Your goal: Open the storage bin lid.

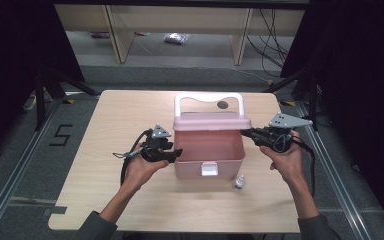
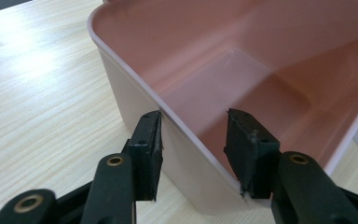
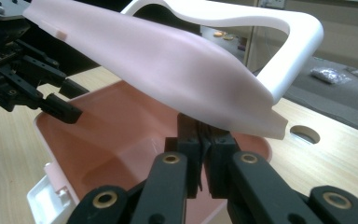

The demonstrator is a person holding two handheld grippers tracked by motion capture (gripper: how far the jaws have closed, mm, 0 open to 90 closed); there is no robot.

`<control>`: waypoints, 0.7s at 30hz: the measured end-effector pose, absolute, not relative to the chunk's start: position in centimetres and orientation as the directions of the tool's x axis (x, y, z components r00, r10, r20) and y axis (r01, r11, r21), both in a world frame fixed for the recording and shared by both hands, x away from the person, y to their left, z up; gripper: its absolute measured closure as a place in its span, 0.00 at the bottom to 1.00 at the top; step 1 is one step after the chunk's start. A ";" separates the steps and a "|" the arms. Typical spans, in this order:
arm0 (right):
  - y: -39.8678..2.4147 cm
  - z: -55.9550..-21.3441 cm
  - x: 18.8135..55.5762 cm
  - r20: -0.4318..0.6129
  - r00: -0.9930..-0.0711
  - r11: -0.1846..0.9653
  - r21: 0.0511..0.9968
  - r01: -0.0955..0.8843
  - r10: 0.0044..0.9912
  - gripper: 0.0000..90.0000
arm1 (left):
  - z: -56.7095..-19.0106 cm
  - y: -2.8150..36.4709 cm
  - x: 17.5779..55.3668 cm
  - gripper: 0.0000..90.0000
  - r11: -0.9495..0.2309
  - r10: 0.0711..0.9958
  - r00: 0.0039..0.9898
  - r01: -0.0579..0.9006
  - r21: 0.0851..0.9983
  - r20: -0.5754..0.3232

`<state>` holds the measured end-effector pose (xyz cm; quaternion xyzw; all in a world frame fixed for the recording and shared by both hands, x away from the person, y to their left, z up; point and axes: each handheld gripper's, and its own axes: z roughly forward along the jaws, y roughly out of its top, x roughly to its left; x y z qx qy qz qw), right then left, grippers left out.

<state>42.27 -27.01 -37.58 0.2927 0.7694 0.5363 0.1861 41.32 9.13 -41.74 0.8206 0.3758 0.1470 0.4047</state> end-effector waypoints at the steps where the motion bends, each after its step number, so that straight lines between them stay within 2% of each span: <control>1: -27.0 -37.5 42.3 0.026 -0.747 0.263 0.927 0.266 0.664 0.97 | -41.7 9.1 41.3 0.62 -0.388 0.737 0.673 0.499 0.775 -0.064; 9: -27.1 -37.6 43.7 0.009 -0.750 0.277 0.926 0.255 0.661 0.97 | -41.8 9.3 41.3 0.64 -0.376 0.730 0.678 0.503 0.778 -0.086; 10: -27.0 -37.7 43.7 0.042 -0.748 0.258 0.924 0.281 0.662 0.97 | -41.8 9.3 41.3 0.64 -0.380 0.729 0.680 0.502 0.777 -0.083; 14: -27.0 -37.7 44.4 0.031 -0.748 0.260 0.927 0.269 0.662 0.98 | -41.8 9.3 41.2 0.65 -0.367 0.735 0.672 0.509 0.779 -0.093; 15: -27.0 -37.7 44.4 0.057 -0.743 0.253 0.921 0.297 0.666 0.98 | -41.8 9.4 41.2 0.65 -0.367 0.733 0.673 0.507 0.780 -0.092; 16: -27.1 -37.8 44.8 0.042 -0.750 0.251 0.929 0.274 0.661 0.98 | -41.8 9.3 41.1 0.65 -0.361 0.737 0.669 0.509 0.781 -0.096; 21: -27.1 -38.0 45.7 0.087 -0.746 0.227 0.923 0.309 0.660 0.99 | -41.9 9.4 41.0 0.65 -0.355 0.734 0.671 0.508 0.785 -0.103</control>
